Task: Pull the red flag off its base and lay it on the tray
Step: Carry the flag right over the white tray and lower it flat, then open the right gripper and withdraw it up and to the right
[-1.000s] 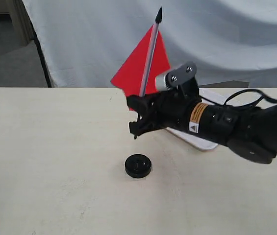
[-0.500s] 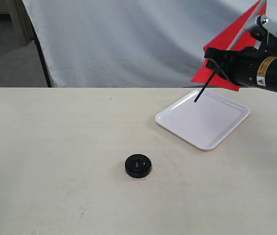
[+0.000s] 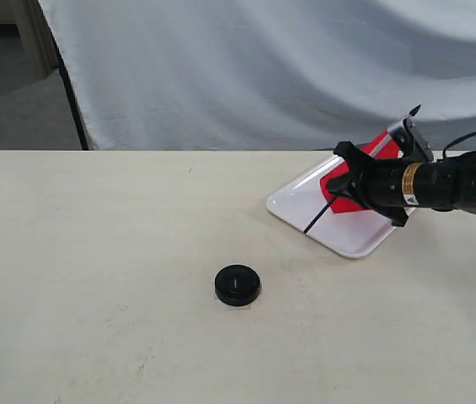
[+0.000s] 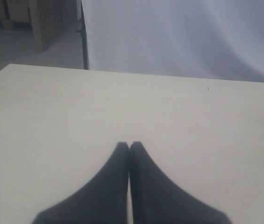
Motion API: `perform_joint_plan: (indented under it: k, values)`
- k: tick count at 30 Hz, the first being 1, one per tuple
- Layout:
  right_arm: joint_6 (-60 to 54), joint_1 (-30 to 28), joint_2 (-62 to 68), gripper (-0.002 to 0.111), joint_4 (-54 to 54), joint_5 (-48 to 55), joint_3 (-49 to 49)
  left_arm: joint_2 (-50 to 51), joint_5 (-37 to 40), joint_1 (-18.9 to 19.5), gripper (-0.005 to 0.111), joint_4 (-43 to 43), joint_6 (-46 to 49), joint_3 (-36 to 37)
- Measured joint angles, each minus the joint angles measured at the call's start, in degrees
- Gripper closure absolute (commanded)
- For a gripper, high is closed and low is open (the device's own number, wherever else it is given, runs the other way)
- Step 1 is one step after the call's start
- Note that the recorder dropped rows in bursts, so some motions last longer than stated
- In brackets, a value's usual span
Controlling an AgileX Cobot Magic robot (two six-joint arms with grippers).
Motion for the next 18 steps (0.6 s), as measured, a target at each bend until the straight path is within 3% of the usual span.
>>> perform_joint_plan:
  k: [3, 9, 14, 18]
  values:
    - [0.31, 0.0, 1.6, 0.096, 0.82, 0.0, 0.0, 0.0, 0.0, 0.0, 0.107, 0.0, 0.0, 0.0]
    - [0.45, 0.0, 2.2, 0.032, 1.61, 0.34, -0.22, 0.0, 0.0, 0.0, 0.107, 0.0, 0.0, 0.0]
    - [0.89, 0.0, 0.79, 0.028, -3.25, 2.37, -0.22, 0.0, 0.0, 0.0, 0.107, 0.0, 0.0, 0.0]
    - [7.72, 0.0, -4.83, 0.028, -16.84, 8.72, -0.22, 0.0, 0.0, 0.0, 0.107, 0.0, 0.0, 0.0]
